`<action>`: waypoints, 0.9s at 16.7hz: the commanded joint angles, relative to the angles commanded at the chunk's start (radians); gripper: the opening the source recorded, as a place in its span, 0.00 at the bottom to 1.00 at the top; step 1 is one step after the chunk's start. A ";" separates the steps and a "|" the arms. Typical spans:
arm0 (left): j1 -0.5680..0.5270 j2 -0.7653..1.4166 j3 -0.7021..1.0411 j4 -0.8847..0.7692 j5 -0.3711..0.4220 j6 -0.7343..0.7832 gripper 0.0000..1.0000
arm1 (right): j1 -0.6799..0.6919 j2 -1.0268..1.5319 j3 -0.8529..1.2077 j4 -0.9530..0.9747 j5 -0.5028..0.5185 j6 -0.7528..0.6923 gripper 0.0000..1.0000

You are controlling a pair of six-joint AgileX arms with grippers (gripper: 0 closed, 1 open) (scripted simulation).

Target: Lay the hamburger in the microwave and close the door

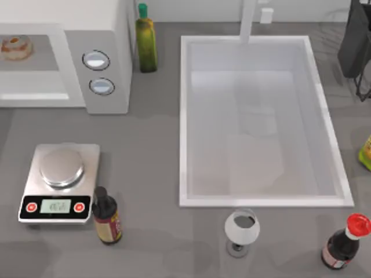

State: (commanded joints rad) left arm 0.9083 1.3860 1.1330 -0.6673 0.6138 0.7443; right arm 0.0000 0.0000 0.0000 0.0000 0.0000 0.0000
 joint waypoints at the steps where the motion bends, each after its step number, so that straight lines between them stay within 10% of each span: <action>1: 0.030 0.082 0.051 -0.020 0.013 0.038 0.00 | 0.000 0.000 0.000 0.000 0.000 0.000 1.00; 15: 0.134 0.374 0.199 -0.050 0.055 0.175 0.00 | 0.000 0.000 0.000 0.000 0.000 0.000 1.00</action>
State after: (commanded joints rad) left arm 1.0422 1.7600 1.3324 -0.7172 0.6685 0.9195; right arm 0.0000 0.0000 0.0000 0.0000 0.0000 0.0000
